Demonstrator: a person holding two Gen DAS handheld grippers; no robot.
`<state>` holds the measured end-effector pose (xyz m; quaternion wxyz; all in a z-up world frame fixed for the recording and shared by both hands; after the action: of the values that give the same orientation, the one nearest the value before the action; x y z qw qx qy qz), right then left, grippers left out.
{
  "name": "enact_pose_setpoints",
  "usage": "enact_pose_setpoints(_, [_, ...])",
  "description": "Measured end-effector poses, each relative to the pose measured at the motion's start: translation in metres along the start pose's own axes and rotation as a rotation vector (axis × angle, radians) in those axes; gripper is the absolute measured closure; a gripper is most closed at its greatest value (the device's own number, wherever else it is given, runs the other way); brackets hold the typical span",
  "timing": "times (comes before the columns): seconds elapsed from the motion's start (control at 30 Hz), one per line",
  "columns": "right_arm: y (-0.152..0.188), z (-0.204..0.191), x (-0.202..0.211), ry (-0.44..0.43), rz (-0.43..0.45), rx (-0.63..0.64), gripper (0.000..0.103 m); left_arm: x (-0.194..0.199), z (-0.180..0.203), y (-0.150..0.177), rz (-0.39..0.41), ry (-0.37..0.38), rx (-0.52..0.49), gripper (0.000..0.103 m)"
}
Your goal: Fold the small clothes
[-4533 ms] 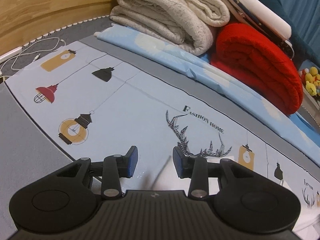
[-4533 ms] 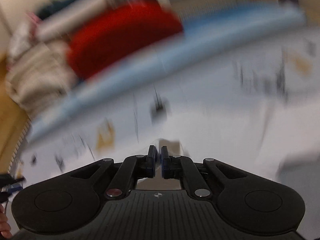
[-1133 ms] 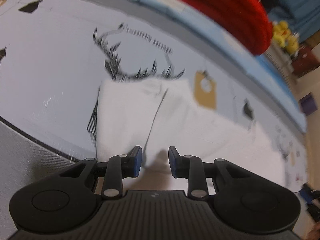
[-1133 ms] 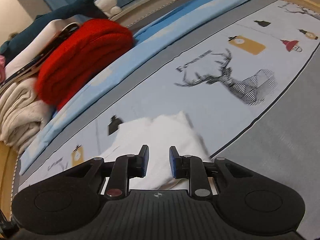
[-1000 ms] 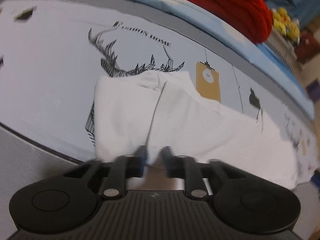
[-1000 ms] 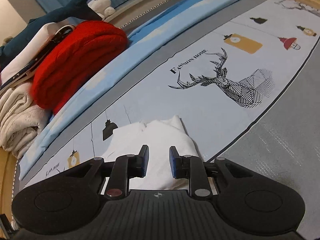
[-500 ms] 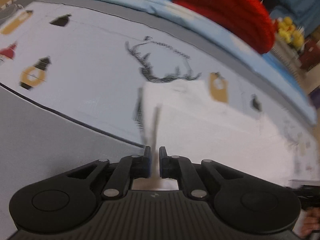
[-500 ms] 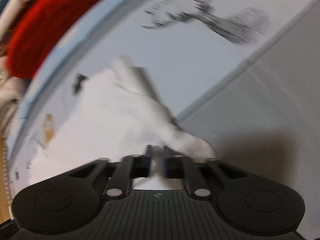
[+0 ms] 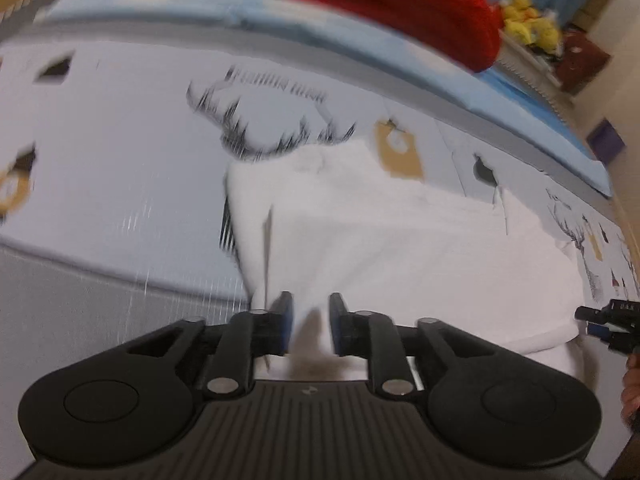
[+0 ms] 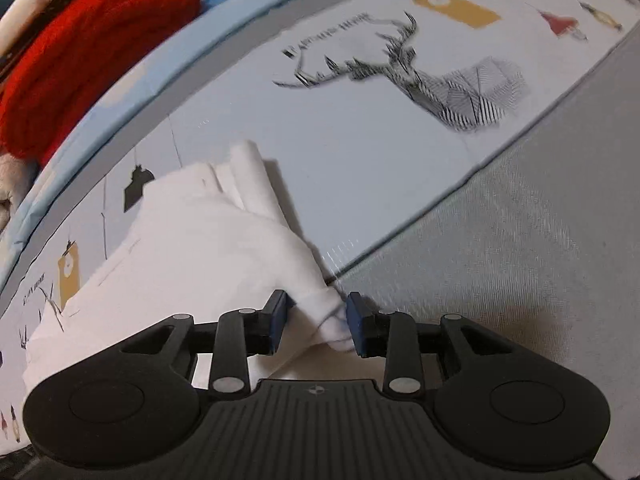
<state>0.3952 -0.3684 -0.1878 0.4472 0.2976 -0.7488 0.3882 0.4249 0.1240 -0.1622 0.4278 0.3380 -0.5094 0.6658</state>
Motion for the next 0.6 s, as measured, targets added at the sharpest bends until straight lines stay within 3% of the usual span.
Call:
enact_pose_setpoints(0.07, [0.004,0.002,0.001,0.022,-0.013,0.013,0.067,-0.019,-0.001,0.011,-0.077,-0.033,-0.044,0.079])
enact_pose_setpoints(0.13, [0.004,0.004,0.024,0.005,0.011,-0.004,0.067,-0.010,0.005,0.014,-0.066,-0.066,-0.089,0.078])
enact_pose_setpoints(0.3, [0.007,-0.008,0.126,-0.078,0.219,0.144,0.067,0.071,0.041,0.023,0.101,-0.112,-0.211,0.066])
enact_pose_setpoints(0.47, [0.055,-0.002,0.207,-0.150,0.317,0.266,0.067,0.123,0.054,0.074,0.142,-0.146,-0.223,0.066])
enact_pose_setpoints(0.6, [0.101,0.020,0.242,-0.159,0.331,0.299,0.067,0.149,0.058,0.129,0.141,-0.145,-0.190,0.066])
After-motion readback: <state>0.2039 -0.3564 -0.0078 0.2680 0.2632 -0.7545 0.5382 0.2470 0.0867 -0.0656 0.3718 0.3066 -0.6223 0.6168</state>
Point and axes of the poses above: each gripper's, at about its wrist camera, not at the fingertips, and x roughly against the way its jaws point, z to its right, y to its underside, the point moved 9 cm from there along -x, roughly the way its jaws point, and after that the axes turned 7 degrees about -z, right-handed, at the moved point
